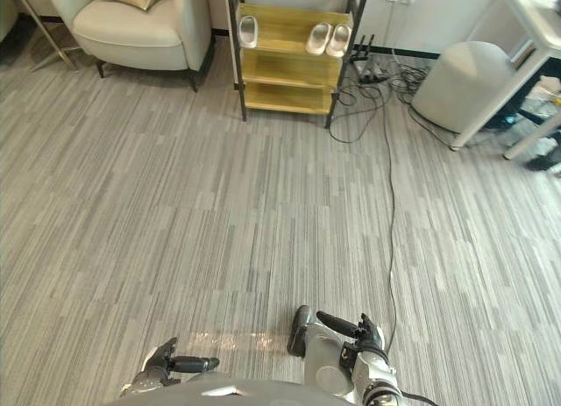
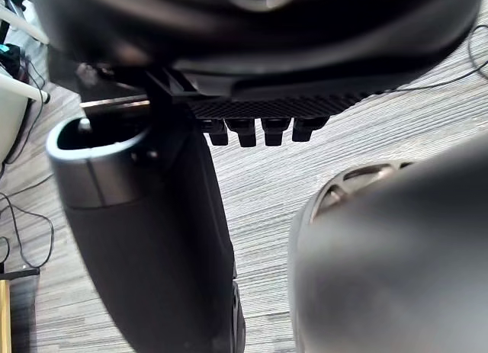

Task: Organize the slippers on the shoe rack

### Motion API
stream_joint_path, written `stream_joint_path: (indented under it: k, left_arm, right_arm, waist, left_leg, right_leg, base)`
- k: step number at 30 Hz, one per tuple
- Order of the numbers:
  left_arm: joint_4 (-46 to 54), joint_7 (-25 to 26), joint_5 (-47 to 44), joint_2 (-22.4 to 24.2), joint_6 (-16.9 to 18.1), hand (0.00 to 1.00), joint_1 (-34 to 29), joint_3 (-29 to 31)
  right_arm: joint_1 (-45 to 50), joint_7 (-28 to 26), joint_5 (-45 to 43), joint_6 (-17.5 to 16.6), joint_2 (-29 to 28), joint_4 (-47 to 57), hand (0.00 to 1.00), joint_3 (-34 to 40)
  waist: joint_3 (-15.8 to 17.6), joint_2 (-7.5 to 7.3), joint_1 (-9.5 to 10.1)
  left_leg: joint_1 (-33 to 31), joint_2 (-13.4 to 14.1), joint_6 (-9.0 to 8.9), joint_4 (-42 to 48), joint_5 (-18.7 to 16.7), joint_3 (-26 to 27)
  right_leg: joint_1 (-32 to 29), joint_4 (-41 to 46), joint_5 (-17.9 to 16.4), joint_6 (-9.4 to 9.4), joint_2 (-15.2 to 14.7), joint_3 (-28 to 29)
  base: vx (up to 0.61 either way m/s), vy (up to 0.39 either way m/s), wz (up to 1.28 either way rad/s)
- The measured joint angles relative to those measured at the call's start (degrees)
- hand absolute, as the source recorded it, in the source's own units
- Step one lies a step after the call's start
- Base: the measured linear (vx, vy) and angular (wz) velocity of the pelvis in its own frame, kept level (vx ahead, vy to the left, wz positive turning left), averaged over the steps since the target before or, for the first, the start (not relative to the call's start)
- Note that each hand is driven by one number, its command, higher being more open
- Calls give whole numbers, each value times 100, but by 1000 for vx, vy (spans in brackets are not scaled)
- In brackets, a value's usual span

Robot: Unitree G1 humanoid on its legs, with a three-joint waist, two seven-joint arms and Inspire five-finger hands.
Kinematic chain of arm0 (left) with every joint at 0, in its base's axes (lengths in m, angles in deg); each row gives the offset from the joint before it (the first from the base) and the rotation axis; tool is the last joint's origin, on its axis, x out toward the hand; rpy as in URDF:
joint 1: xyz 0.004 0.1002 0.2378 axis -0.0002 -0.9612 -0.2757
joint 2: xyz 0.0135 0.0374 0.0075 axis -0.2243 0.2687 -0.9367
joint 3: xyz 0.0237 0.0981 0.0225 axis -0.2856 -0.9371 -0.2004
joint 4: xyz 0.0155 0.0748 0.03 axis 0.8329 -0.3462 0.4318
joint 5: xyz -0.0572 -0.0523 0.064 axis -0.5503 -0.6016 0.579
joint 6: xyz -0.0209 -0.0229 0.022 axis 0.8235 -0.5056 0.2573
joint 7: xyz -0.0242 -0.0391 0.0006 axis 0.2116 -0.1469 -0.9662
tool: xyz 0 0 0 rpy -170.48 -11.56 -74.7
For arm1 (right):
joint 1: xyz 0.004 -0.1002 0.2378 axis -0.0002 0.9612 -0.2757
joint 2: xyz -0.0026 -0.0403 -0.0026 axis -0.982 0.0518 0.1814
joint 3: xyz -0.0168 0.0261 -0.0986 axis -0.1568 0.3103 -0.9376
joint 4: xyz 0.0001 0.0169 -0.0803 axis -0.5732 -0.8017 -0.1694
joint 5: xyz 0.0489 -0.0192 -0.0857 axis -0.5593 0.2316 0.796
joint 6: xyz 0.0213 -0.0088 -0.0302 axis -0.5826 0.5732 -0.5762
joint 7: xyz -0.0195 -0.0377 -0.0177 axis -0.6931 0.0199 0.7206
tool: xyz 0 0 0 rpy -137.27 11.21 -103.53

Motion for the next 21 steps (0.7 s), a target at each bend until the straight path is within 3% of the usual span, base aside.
stream_joint_path:
  k: [1,2,3,6,8,11,12,13,14,15,16,18,19,20,21]
  left_arm:
    - [10,-2,33,62,8,100,37,41]
    - [19,-24,32,197,22,100,78,285]
    - [100,-23,-20,261,72,100,78,428]
    - [347,-28,-76,226,197,100,77,467]
    - [564,-21,-85,212,248,100,116,467]
    - [633,-41,-177,215,265,100,286,468]
    - [635,-6,-174,216,248,100,339,459]
    - [626,11,-176,259,241,100,351,425]
    - [601,16,-171,275,240,100,331,413]
    - [578,1,-168,225,238,100,389,422]
    - [573,30,-159,170,238,100,440,425]
    - [542,2,-152,100,171,100,497,486]
    - [519,-8,-161,101,172,100,423,530]
    - [500,-7,-174,75,160,100,349,512]
    - [497,-2,-171,75,148,100,318,476]
  right_arm:
    - [-17,19,6,-27,7,12,100,4]
    - [-30,15,3,-40,51,70,100,-24]
    - [-10,25,-1,-15,78,44,100,-38]
    - [44,48,-9,1,35,15,100,-44]
    - [-89,85,-64,-2,-6,16,100,-44]
    - [-237,127,-107,-7,-46,19,100,-40]
    - [-227,148,-107,-9,-57,30,100,-40]
    - [-153,161,-108,-17,-49,83,100,-40]
    - [-108,174,-108,-14,-38,83,100,-43]
    - [-93,191,-109,-8,-139,72,100,-80]
    - [-74,191,-109,-1,-222,67,100,-126]
    - [-17,190,-107,22,-319,62,100,-125]
    - [-10,188,-107,20,-347,69,100,-126]
    - [-10,185,-106,14,-361,67,100,-148]
    - [-11,180,-105,1,-360,72,100,-188]
  waist:
    - [-22,104,17]
    - [56,310,39]
    - [96,367,105]
    - [195,263,231]
    - [254,189,294]
    - [397,123,445]
    - [411,96,465]
    - [380,167,465]
    - [360,189,502]
    - [375,53,529]
    - [354,-115,515]
    - [381,-251,579]
    - [373,-261,588]
    - [358,-269,587]
    - [341,-277,578]
  left_leg:
    - [-539,178,-22,1054,16,-15]
    - [-1364,549,20,2989,457,3]
    - [-1649,754,19,3894,498,85]
    - [-2065,992,26,4940,455,449]
    - [-2804,925,-7,4859,295,576]
    - [-3259,470,0,3382,164,559]
    - [-3296,211,11,2336,346,541]
    - [-3333,-35,59,1126,1286,387]
    - [-3238,-81,71,954,1845,287]
    - [-3099,-239,274,758,1887,331]
    - [-3093,-380,409,649,1875,341]
    - [-3189,-425,581,1158,1526,389]
    - [-3049,-379,596,1375,1253,438]
    - [-2707,-344,618,1393,939,514]
    - [-2578,-333,628,1367,836,549]
  right_leg:
    - [179,-271,-96,-120,167,-84]
    - [717,-819,-124,-174,491,-127]
    - [1090,-1069,-139,-203,623,-92]
    - [1959,-1557,-180,-263,734,93]
    - [2421,-1953,-188,-271,730,332]
    - [2700,-2111,-289,-108,533,523]
    - [2806,-2111,-434,18,420,560]
    - [2953,-2107,-680,207,375,582]
    - [2988,-2107,-741,267,382,655]
    - [3034,-2090,-806,299,251,698]
    - [2923,-2015,-800,306,114,721]
    - [2952,-1778,-790,408,-28,845]
    - [2902,-1284,-837,485,-73,925]
    - [2631,-207,-902,643,-158,1034]
    - [2434,381,-883,777,-216,1074]
  base:
    - [619,-288,13]
    - [616,-287,6]
    - [728,-332,-10]
    - [547,-183,-23]
    - [461,-38,-51]
    - [350,79,-46]
    - [374,159,-28]
    - [394,179,-28]
    - [337,156,-13]
    - [432,131,2]
    - [344,85,18]
    - [440,139,6]
    - [514,178,-25]
    - [333,118,-32]
    - [315,120,-32]
